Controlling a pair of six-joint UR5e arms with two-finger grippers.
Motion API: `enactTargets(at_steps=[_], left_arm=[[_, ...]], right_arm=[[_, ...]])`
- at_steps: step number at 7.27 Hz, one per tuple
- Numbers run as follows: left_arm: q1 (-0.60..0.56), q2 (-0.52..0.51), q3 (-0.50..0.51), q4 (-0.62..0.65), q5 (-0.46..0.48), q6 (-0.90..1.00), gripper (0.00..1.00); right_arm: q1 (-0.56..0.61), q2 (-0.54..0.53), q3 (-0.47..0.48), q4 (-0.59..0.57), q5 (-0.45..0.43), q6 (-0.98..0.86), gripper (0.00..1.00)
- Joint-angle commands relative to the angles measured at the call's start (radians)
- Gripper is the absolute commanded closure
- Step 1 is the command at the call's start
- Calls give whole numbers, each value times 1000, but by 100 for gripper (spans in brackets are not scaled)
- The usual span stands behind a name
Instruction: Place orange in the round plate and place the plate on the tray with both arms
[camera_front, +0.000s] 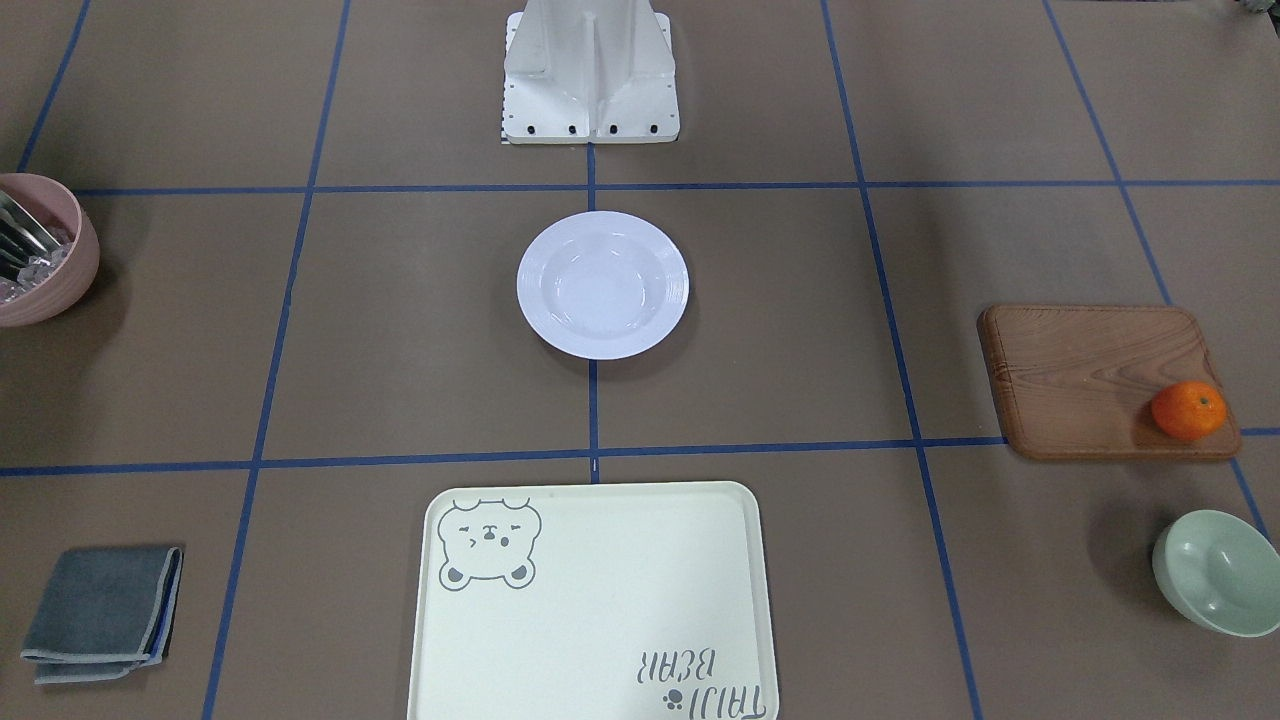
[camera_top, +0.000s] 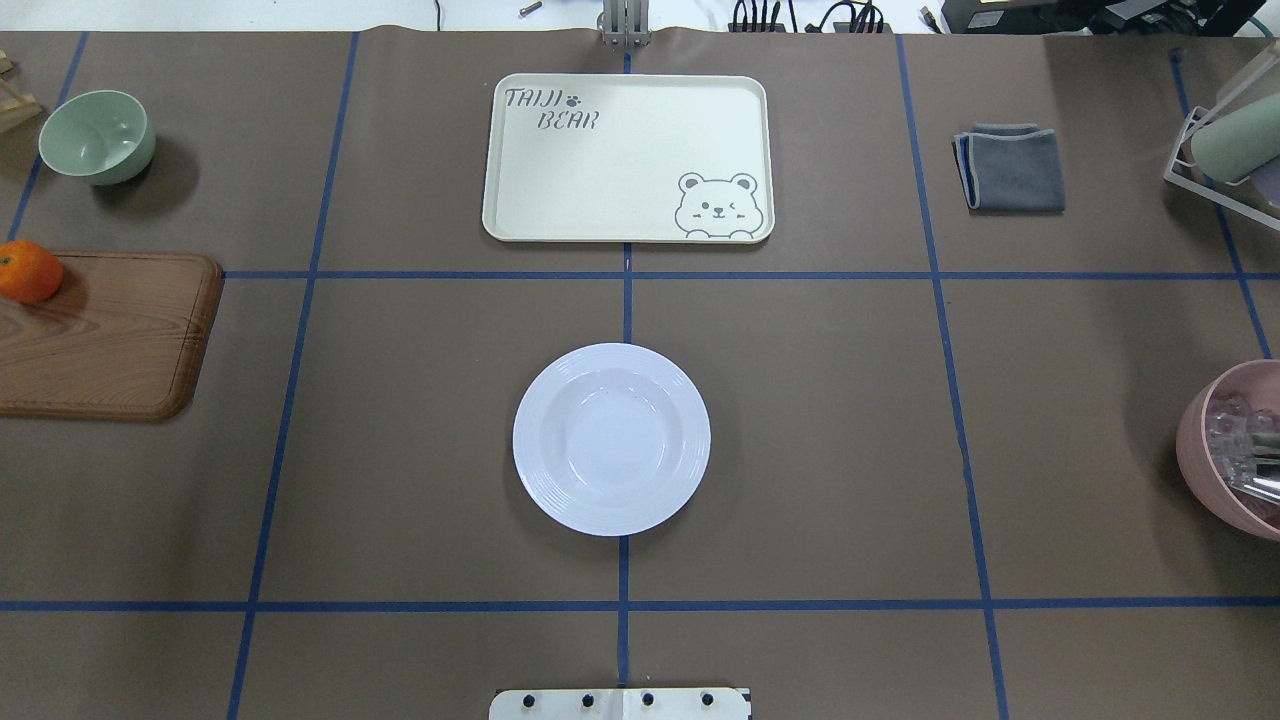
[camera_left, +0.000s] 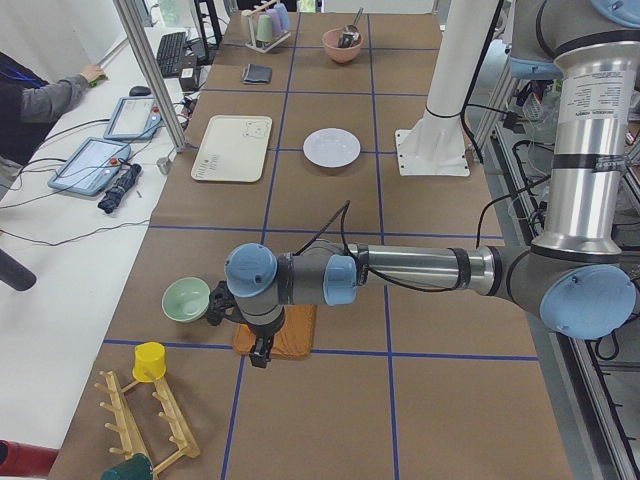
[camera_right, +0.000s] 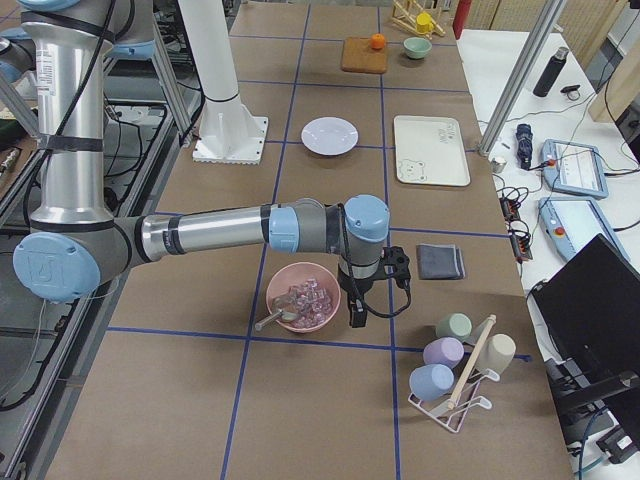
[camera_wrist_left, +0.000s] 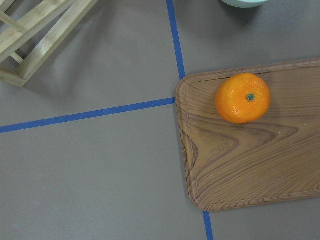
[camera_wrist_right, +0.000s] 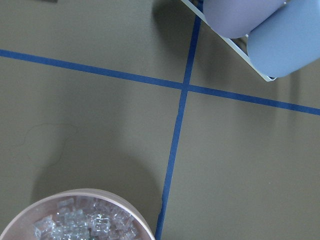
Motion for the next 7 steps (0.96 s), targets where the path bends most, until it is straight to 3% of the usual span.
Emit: enactTargets(at_steps=[1, 4, 7], left_arm=[[0, 0, 0, -1, 0, 0, 2], [-1, -14, -9, -1, 0, -3, 2], [-1, -23, 3, -123, -2, -8, 2]], right_arm=[[0, 4, 4, -2, 1, 0, 0], [0, 39, 2, 14, -8, 0, 0], [2, 68, -42, 178, -14, 8, 0]])
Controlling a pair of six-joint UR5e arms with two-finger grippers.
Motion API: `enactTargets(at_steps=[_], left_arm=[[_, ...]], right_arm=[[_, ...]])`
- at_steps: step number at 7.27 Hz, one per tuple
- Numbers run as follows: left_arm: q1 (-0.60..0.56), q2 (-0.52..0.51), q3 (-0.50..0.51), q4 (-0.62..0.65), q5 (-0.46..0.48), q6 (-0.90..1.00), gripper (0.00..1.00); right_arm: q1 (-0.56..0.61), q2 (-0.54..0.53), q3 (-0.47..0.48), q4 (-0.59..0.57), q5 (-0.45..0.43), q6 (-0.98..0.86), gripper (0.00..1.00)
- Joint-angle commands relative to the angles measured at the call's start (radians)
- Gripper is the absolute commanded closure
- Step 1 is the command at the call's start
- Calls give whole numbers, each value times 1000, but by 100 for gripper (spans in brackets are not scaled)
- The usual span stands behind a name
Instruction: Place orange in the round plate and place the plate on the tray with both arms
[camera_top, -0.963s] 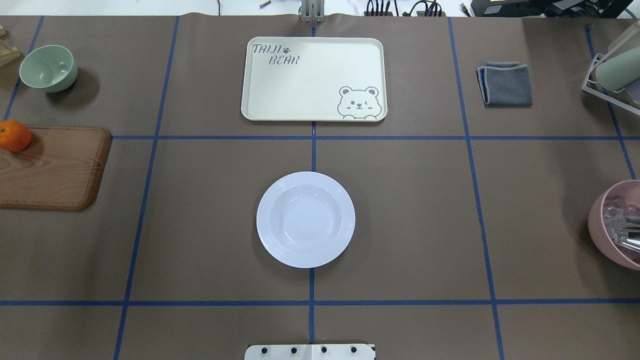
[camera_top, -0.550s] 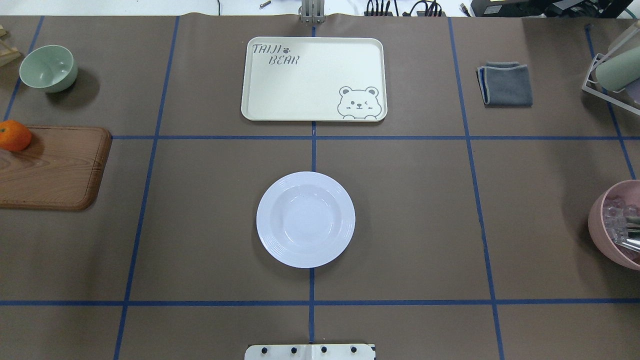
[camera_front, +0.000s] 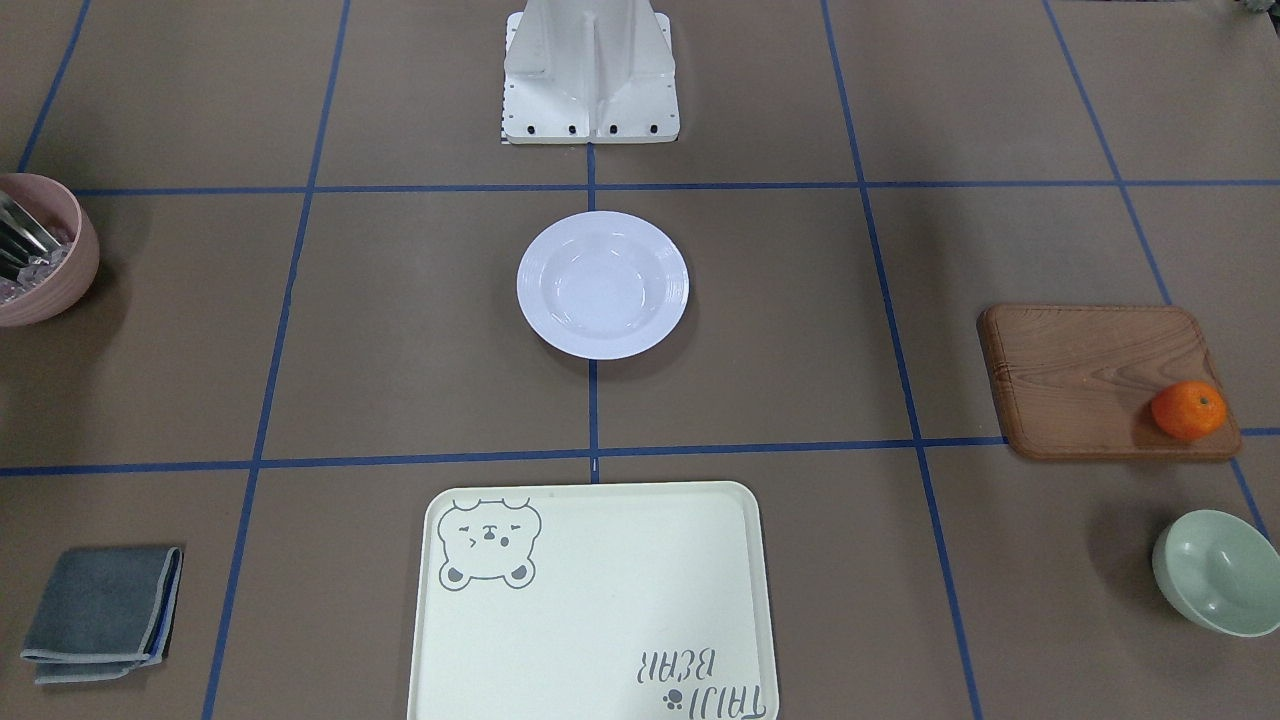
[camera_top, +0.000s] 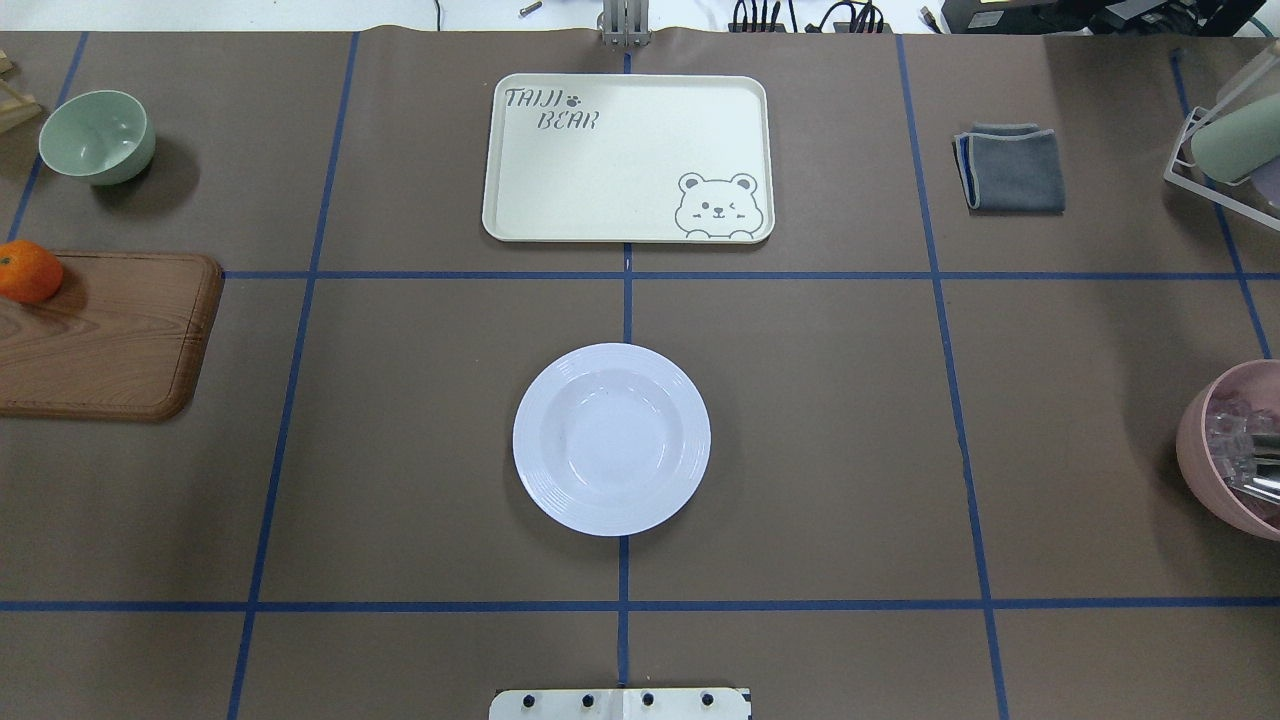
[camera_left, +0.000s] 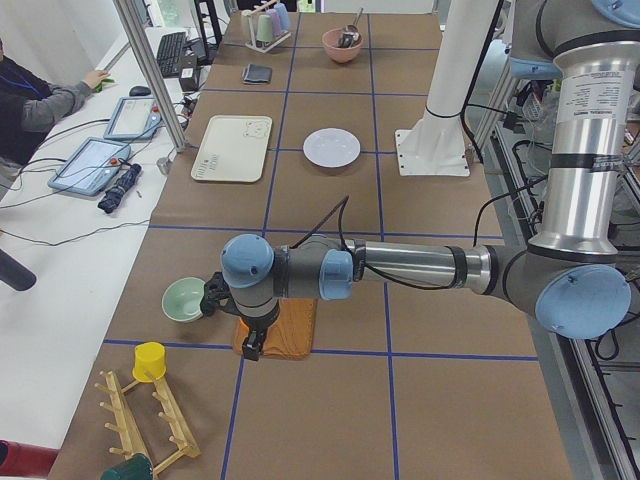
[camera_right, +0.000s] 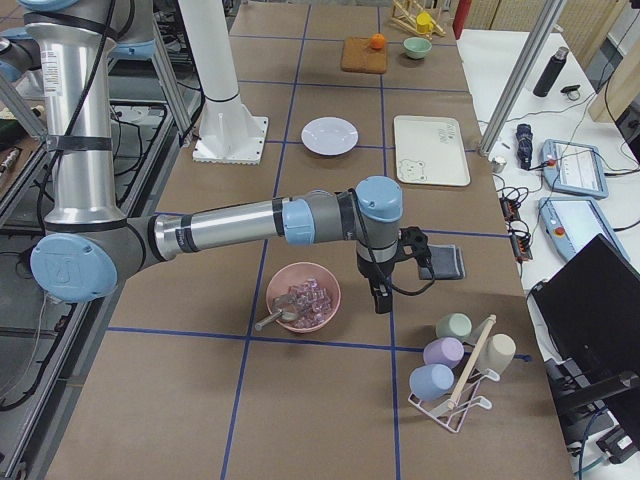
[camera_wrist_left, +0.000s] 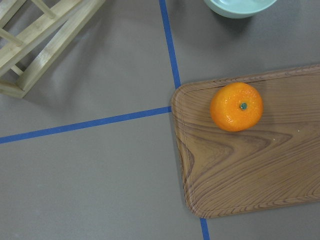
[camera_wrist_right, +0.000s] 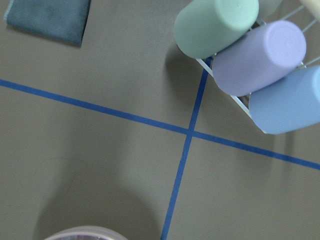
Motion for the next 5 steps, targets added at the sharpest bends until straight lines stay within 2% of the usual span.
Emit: enactTargets(at_steps=[1, 3, 4, 5], left_arm=[[1, -6, 2, -106, -2, -63, 2], [1, -10, 8, -250, -22, -107, 2], [1, -13, -5, -372, -28, -110, 2], [3, -15, 7, -456, -26, -191, 2]], right_arm=[[0, 6, -15, 65, -3, 4, 0], [0, 9, -9, 72, 3, 23, 0], [-1, 10, -3, 73, 5, 38, 0], [-3, 12, 7, 73, 10, 79, 0]])
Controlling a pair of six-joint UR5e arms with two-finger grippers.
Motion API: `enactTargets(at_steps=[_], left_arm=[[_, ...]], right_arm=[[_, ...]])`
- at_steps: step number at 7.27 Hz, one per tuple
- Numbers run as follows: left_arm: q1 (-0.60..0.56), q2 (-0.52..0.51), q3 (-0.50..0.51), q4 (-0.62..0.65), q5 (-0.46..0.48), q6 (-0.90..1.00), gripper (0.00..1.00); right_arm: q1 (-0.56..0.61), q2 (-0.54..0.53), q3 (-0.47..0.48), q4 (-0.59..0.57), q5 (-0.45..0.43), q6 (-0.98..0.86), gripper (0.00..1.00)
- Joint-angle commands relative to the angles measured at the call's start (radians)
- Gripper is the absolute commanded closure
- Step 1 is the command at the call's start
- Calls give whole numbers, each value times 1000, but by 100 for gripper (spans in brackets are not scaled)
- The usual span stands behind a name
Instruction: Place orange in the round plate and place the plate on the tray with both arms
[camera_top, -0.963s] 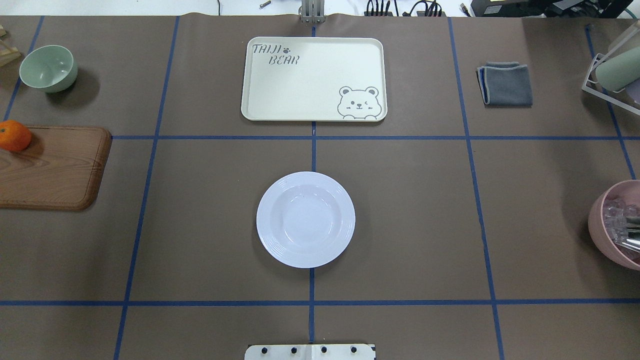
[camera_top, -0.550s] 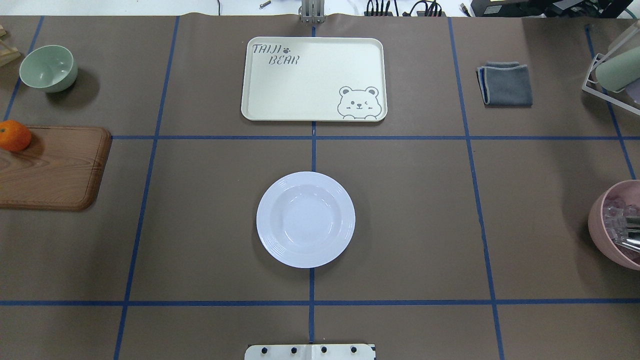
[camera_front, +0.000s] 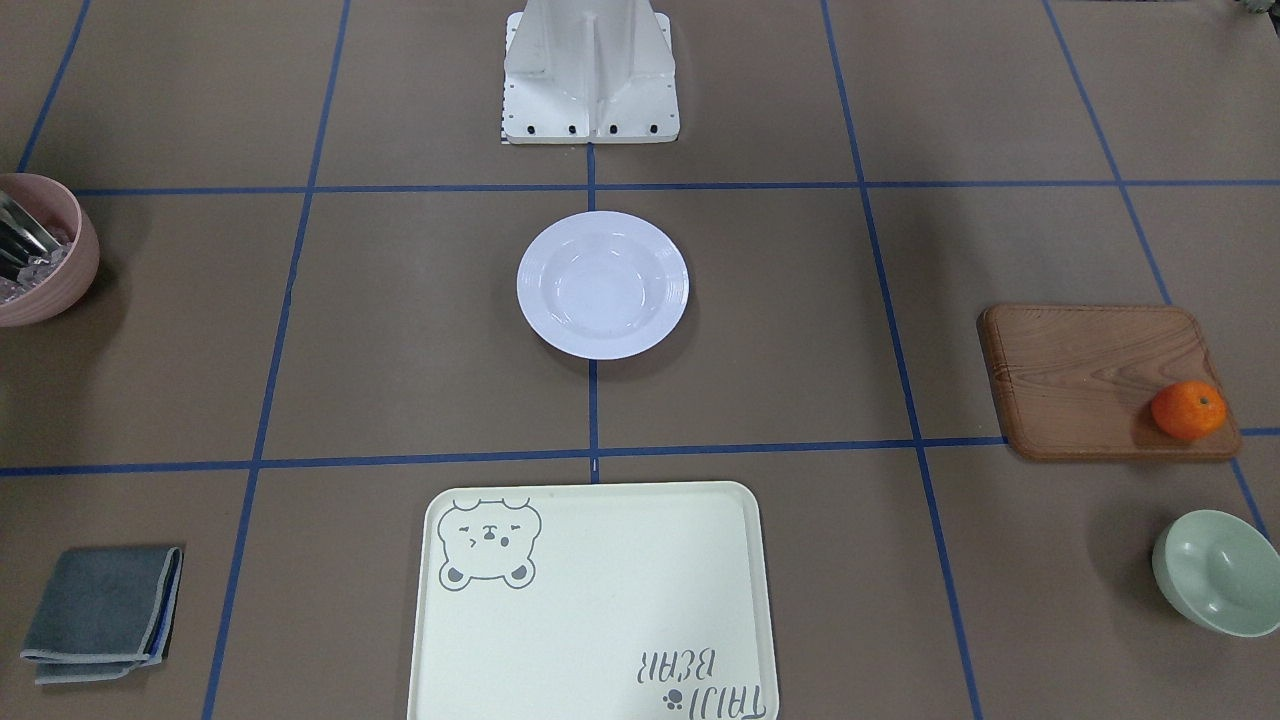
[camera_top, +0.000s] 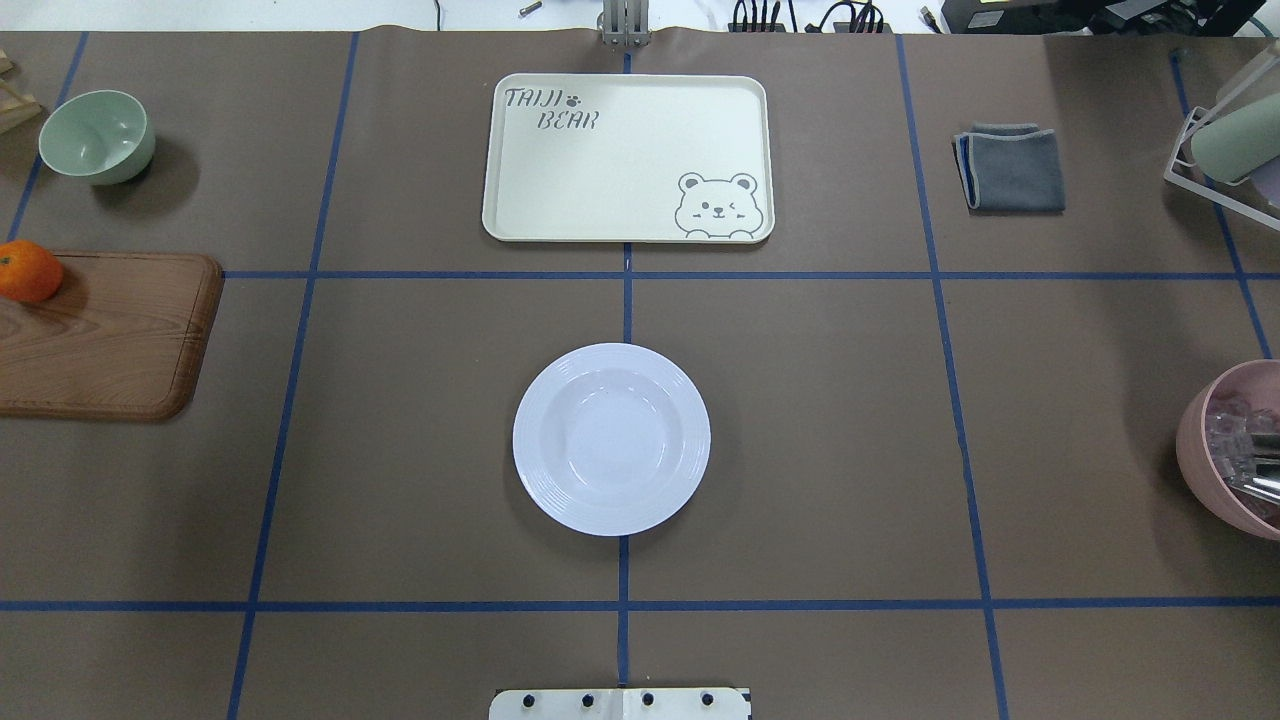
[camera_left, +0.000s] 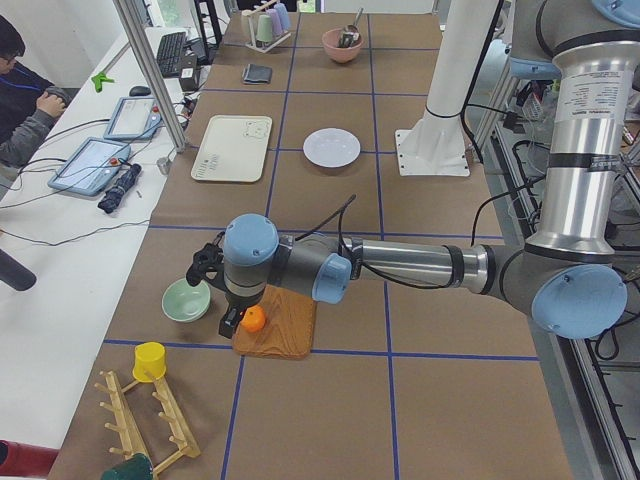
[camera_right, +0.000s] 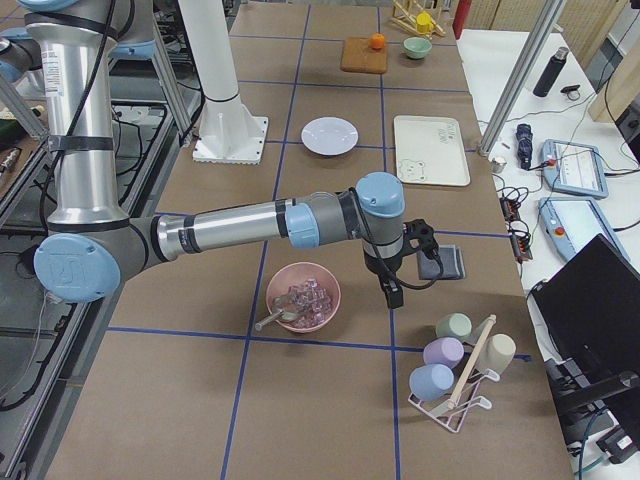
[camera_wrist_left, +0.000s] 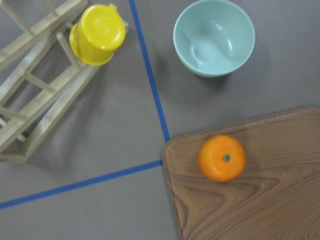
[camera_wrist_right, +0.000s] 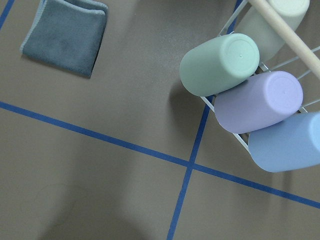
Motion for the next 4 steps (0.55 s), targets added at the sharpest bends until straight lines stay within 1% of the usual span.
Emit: enactTargets(at_steps=[1, 2, 3, 4], left_arm=[[71, -45, 5, -162, -1, -142, 2], [107, -44, 31, -193, 3, -154, 2], [134, -45, 73, -196, 8, -158, 2], [165, -44, 83, -193, 21, -164, 2]], right_arm=[[-26, 4, 36, 3, 22, 107, 0], [-85, 7, 69, 33, 27, 251, 0], [-170, 7, 74, 172, 20, 474, 0], [-246, 4, 73, 296, -15, 664, 0]])
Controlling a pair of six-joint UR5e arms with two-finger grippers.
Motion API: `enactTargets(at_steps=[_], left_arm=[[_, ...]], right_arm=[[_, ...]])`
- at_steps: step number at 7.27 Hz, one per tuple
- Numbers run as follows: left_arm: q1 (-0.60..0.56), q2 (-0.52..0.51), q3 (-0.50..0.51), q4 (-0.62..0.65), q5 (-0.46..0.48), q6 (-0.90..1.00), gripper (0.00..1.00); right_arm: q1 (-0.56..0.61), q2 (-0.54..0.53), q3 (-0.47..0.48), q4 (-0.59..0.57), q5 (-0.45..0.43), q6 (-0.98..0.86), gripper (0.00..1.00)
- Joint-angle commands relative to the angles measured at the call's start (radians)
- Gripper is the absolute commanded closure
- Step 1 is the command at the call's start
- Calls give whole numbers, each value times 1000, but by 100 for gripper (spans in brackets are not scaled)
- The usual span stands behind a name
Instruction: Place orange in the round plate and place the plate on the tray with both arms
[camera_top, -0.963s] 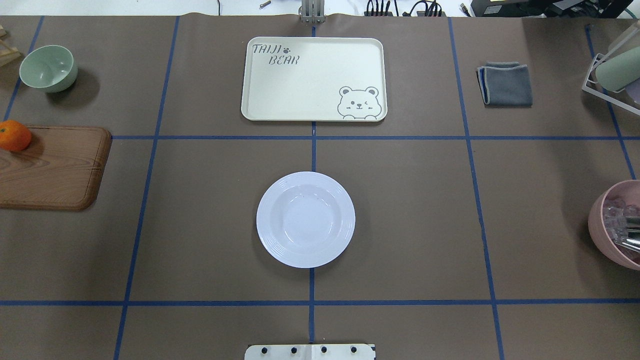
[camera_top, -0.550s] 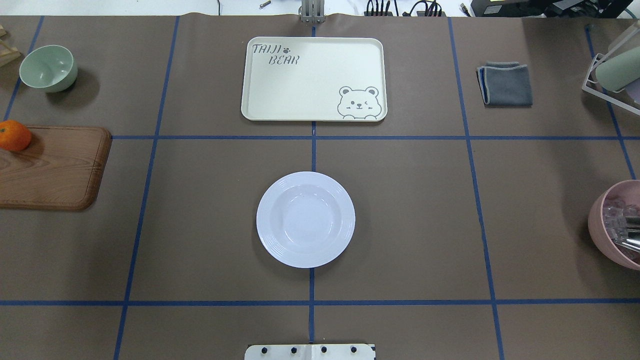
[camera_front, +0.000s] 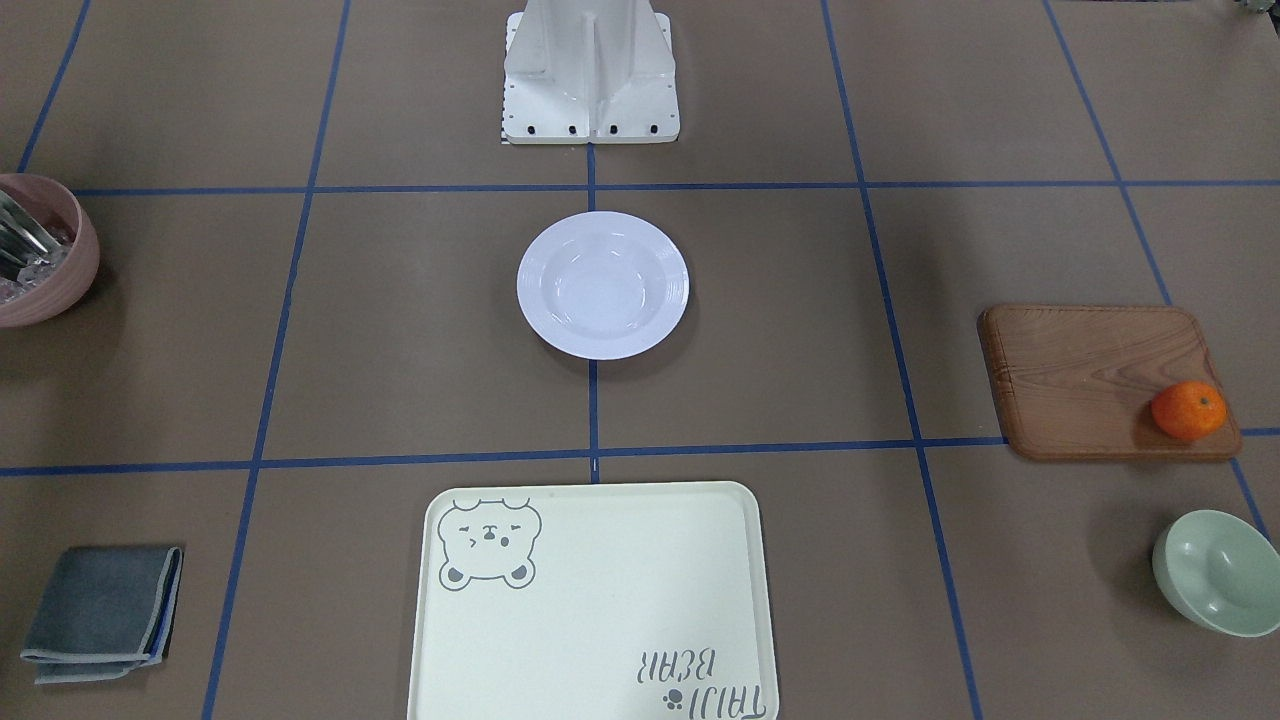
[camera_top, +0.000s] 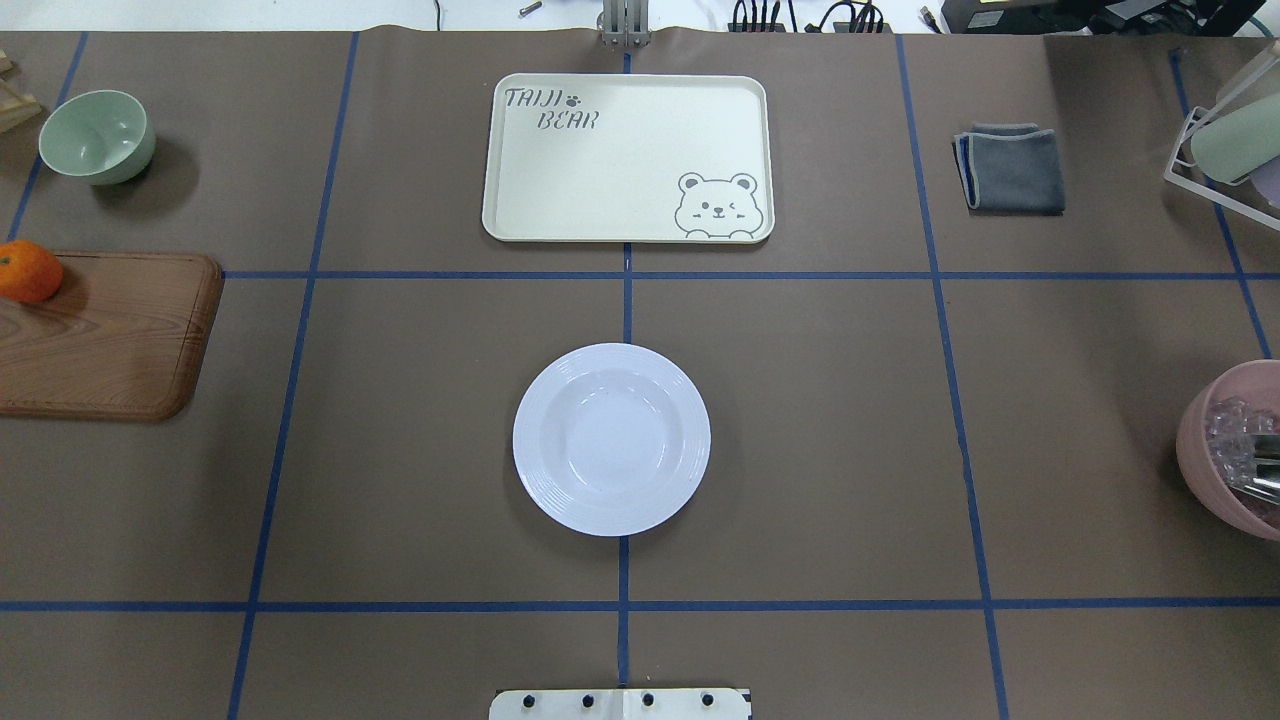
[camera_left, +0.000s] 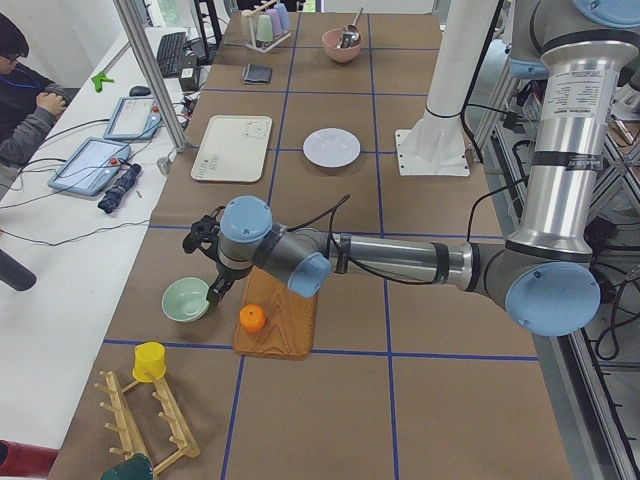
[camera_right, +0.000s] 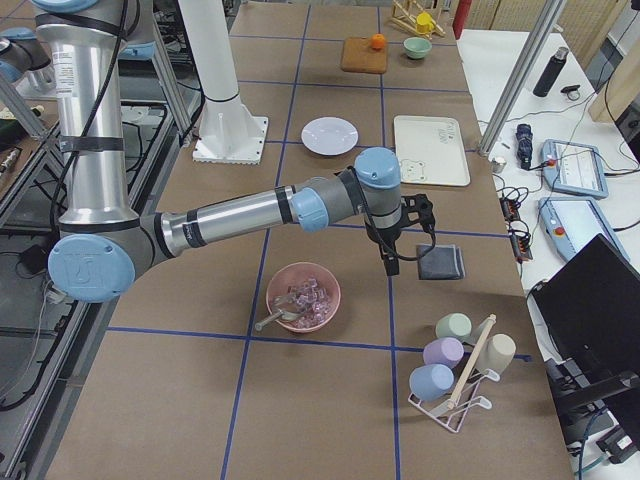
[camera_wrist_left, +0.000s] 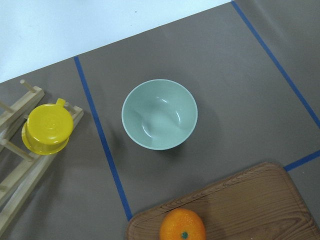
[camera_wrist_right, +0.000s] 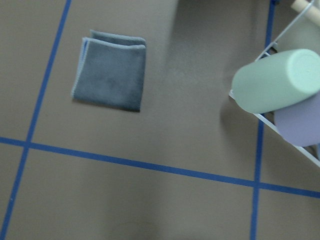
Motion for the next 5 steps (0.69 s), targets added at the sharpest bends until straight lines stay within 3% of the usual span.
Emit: enactTargets(at_steps=[1, 3, 5], left_arm=[[84, 1, 38, -3, 17, -112, 2], [206, 1, 87, -55, 176, -208, 2], [256, -4, 214, -214, 181, -222, 2]], right_arm=[[-151, 0, 12, 191, -53, 347, 0], [-185, -2, 40, 192, -65, 409, 0], [-187, -2, 40, 192, -65, 408, 0]])
